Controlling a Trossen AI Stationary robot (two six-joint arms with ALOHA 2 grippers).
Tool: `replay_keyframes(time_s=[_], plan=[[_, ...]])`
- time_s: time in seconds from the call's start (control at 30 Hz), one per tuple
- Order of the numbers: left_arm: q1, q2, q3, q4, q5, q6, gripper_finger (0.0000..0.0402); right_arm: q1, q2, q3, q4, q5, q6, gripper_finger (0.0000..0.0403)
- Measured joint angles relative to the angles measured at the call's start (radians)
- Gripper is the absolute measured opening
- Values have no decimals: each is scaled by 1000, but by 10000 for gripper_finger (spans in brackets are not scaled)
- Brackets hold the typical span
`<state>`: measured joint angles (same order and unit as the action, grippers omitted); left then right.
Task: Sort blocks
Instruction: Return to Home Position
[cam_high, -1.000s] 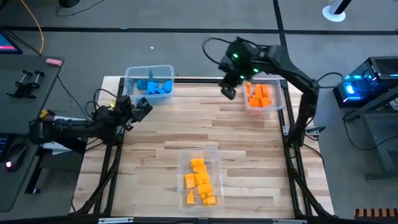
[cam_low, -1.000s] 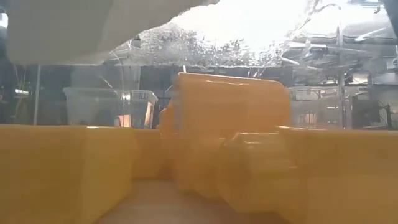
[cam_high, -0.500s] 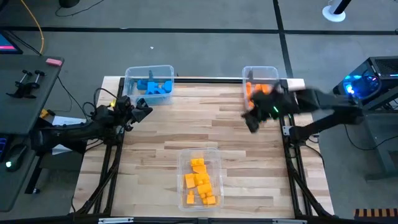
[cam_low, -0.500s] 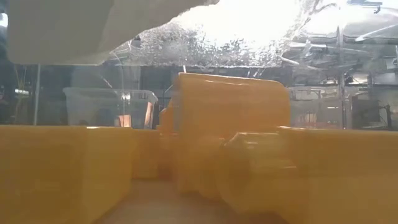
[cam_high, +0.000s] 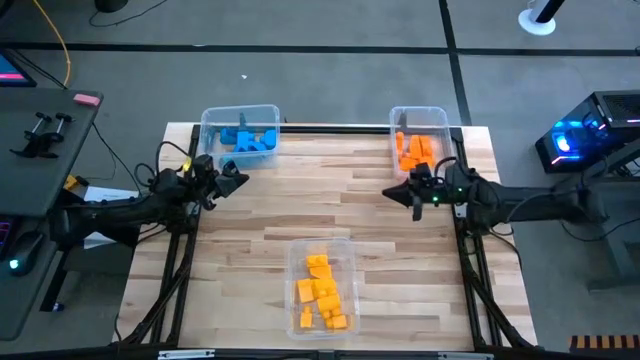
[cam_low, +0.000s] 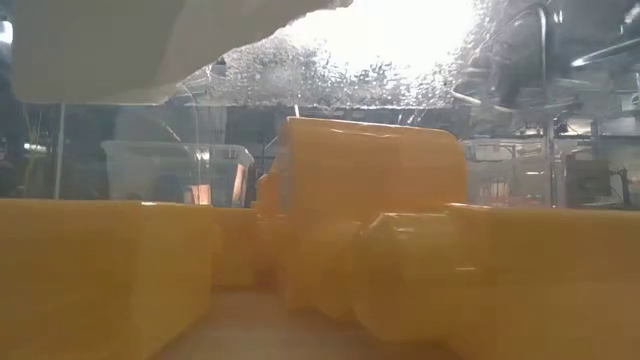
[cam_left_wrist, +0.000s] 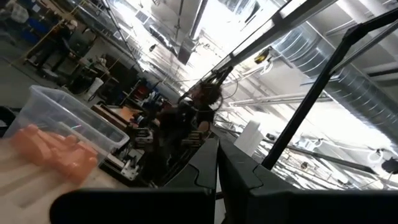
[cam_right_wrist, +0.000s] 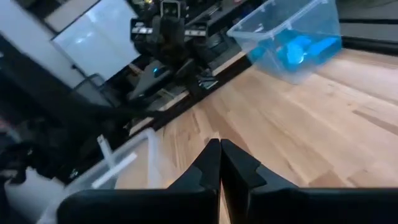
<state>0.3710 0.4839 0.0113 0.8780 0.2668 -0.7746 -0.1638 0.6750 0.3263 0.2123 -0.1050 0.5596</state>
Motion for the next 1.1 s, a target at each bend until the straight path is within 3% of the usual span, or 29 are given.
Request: replay_keyframes(time_s=[0.13,0.2,0.3,0.47,0.6,0.8,0.97,1.1], plan=[[0,0,0,-5,0,0,3,-108,-37,-113,116,-219,-15,0],[0,-1,0,-15,0,0,3,-129,-66,-155,168,-267,0,0],[0,-3,0,-28,0,0,3,-125,-115,-215,239,-264,1,0],[0,-3,0,-83,0,0,3,-59,-194,-317,360,-140,-6,0],[0,-14,0,-184,0,0,3,-14,-220,-309,242,-23,-166,1],[0,-56,0,-328,-1,0,3,-11,-219,-309,80,-6,-279,3],[-11,-295,0,-579,0,0,3,-10,-233,-309,-60,-6,-266,3],[-10,-470,0,-731,-1,0,3,-9,-348,-309,-213,-1,-266,4]])
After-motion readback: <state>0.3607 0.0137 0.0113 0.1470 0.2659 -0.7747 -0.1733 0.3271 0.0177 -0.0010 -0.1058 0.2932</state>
